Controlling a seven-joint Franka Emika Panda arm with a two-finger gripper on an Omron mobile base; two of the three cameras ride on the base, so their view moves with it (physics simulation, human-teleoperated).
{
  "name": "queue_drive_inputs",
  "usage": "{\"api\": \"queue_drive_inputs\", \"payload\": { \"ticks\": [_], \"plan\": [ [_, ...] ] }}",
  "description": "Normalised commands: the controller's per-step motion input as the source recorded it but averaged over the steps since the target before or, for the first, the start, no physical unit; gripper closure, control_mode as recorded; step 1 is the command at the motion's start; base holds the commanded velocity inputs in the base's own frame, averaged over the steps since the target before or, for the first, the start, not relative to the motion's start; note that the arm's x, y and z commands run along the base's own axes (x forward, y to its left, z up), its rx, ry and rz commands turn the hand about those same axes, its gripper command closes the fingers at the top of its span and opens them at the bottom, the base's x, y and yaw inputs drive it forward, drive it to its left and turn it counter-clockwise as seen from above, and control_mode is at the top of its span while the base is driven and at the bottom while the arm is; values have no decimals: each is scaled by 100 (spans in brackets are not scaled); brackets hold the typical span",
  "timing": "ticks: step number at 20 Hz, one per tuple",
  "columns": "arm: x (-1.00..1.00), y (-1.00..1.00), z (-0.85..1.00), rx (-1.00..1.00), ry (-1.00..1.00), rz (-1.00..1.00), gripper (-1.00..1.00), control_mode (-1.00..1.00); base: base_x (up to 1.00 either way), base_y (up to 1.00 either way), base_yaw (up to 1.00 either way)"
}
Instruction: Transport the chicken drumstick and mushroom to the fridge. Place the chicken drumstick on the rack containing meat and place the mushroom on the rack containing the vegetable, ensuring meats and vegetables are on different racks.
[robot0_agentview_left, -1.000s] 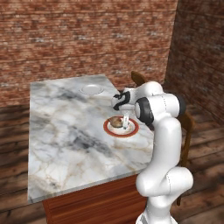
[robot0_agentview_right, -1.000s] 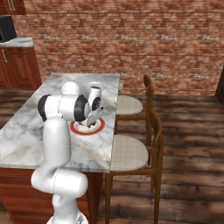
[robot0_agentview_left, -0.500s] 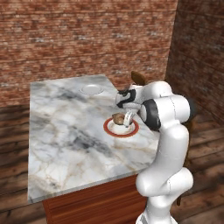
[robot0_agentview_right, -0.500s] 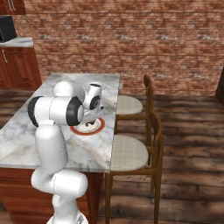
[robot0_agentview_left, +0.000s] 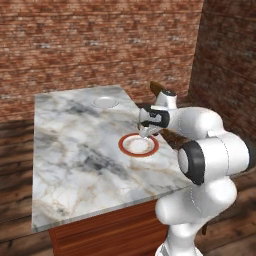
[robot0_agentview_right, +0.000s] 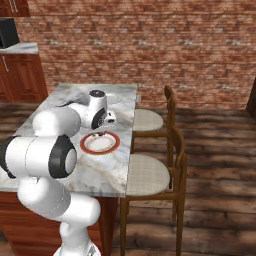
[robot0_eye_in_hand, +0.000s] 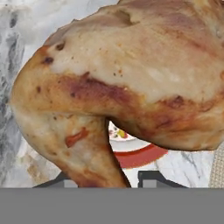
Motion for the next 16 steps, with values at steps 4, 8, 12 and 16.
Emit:
{"api": "queue_drive_inputs", "payload": {
  "ticks": [4,8,12,16],
  "plan": [
    [-94,0,66,0,-32,-46,100,-100,0,0,0],
    [-99,11,77,0,-26,-40,100,-100,0,0,0],
    [-98,3,88,0,-18,-35,100,-100,0,0,0],
    [-99,0,88,1,-11,-25,100,-100,0,0,0]
  ]
}}
